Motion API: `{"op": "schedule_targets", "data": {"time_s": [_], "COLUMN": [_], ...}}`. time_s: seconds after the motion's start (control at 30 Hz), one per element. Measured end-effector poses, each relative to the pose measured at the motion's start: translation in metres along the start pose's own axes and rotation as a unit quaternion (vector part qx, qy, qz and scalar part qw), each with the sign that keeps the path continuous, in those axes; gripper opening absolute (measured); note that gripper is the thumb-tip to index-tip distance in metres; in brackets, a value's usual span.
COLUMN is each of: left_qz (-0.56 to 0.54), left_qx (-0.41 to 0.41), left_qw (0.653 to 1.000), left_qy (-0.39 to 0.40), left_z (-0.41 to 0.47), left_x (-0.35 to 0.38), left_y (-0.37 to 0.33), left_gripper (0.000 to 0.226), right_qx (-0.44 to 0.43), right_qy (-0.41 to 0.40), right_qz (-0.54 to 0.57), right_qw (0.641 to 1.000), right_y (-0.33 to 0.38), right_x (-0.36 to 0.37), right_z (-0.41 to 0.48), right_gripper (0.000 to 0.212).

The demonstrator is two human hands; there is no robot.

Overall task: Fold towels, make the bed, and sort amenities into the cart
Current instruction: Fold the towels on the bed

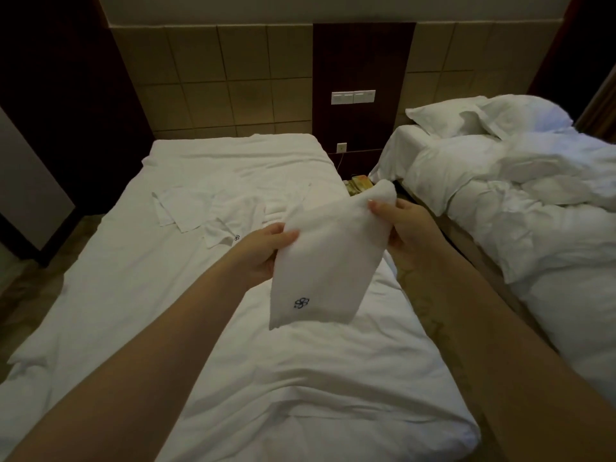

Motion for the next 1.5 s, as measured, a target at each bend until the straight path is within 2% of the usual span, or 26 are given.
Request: {"op": "schedule_targets", "data": {"time_s": [0.1,0.2,0.3,0.37,0.43,0.47,0.53,0.6,0.7,0.8,0.9,0.97,1.0,1.1,1.13,1.2,1.27,1.37,1.5], "left_qz": [0.003,0.033,0.038,0.046,0.069,0.093,0.168,0.25,0.367,0.444,0.474,0.45,0.422,0.36,0.354,0.377,0.414,0.391,0.341], "left_qx": [0.037,0.109,0.157,0.176,0.169,0.149,0.096,0.078,0.12,0.152,0.167,0.168,0.17,0.195,0.194,0.188,0.208,0.22,0.186], "left_qw": [0.995,0.981,0.977,0.974,0.975,0.978,0.979,0.962,0.909,0.856,0.834,0.853,0.871,0.904,0.909,0.905,0.885,0.893,0.921], "left_qy": [-0.087,-0.156,-0.143,-0.136,-0.127,-0.111,-0.069,-0.077,-0.159,-0.215,-0.227,-0.206,-0.186,-0.125,-0.101,-0.056,-0.043,-0.046,-0.013], "left_z": [-0.002,-0.014,-0.028,-0.037,-0.044,-0.047,-0.051,-0.06,-0.073,-0.084,-0.09,-0.099,-0.099,-0.108,-0.11,-0.113,-0.119,-0.129,-0.137], "left_x": [-0.022,-0.035,-0.038,-0.046,-0.059,-0.065,-0.078,-0.093,-0.118,-0.136,-0.144,-0.155,-0.153,-0.146,-0.141,-0.129,-0.117,-0.123,-0.146], "left_y": [-0.007,-0.03,-0.049,-0.056,-0.056,-0.053,-0.043,-0.037,-0.043,-0.047,-0.049,-0.047,-0.048,-0.051,-0.05,-0.048,-0.052,-0.056,-0.035], "left_gripper": [0.008,0.017,0.024,0.027,0.026,0.026,0.053,0.069,0.06,0.042,0.024,0.013,0.01,0.017,0.017,0.015,0.015,0.027,0.055], "right_qx": [-0.011,0.002,0.056,0.052,0.013,-0.012,-0.058,-0.076,-0.073,-0.09,-0.152,-0.165,-0.165,-0.161,-0.159,-0.147,-0.146,-0.156,-0.117], "right_qy": [-0.024,-0.035,0.053,0.084,0.077,0.066,0.031,0.018,0.06,0.081,0.056,0.028,0.018,0.036,0.068,0.156,0.205,0.196,0.187], "right_qz": [0.011,0.071,0.045,0.033,0.026,0.012,-0.051,-0.136,-0.262,-0.393,-0.485,-0.498,-0.51,-0.614,-0.62,-0.566,-0.49,-0.417,-0.337], "right_qw": [1.0,0.997,0.996,0.995,0.997,0.998,0.997,0.988,0.961,0.911,0.86,0.851,0.844,0.772,0.765,0.796,0.835,0.874,0.915], "right_y": [-0.003,-0.014,-0.043,-0.059,-0.06,-0.055,-0.044,-0.037,-0.039,-0.044,-0.04,-0.042,-0.041,-0.039,-0.038,-0.04,-0.042,-0.04,-0.048], "right_x": [0.001,0.012,0.044,0.063,0.076,0.082,0.09,0.097,0.118,0.138,0.15,0.158,0.154,0.163,0.174,0.205,0.233,0.247,0.236], "right_z": [0.0,-0.005,-0.018,-0.025,-0.032,-0.035,-0.04,-0.044,-0.051,-0.058,-0.066,-0.073,-0.071,-0.074,-0.079,-0.091,-0.102,-0.105,-0.104], "right_gripper": [0.024,0.049,0.083,0.097,0.092,0.082,0.052,0.035,0.04,0.049,0.033,0.018,0.018,0.039,0.049,0.062,0.048,0.011,0.01]}}
Point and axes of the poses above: each hand's wrist, its own z-axis towards the middle knuckle, its own x-axis out of the palm, y = z × x, the point moved 8 cm from there along z, towards the middle knuckle, and after that the axes turned 2 degrees about -x, right-handed, at the moved point
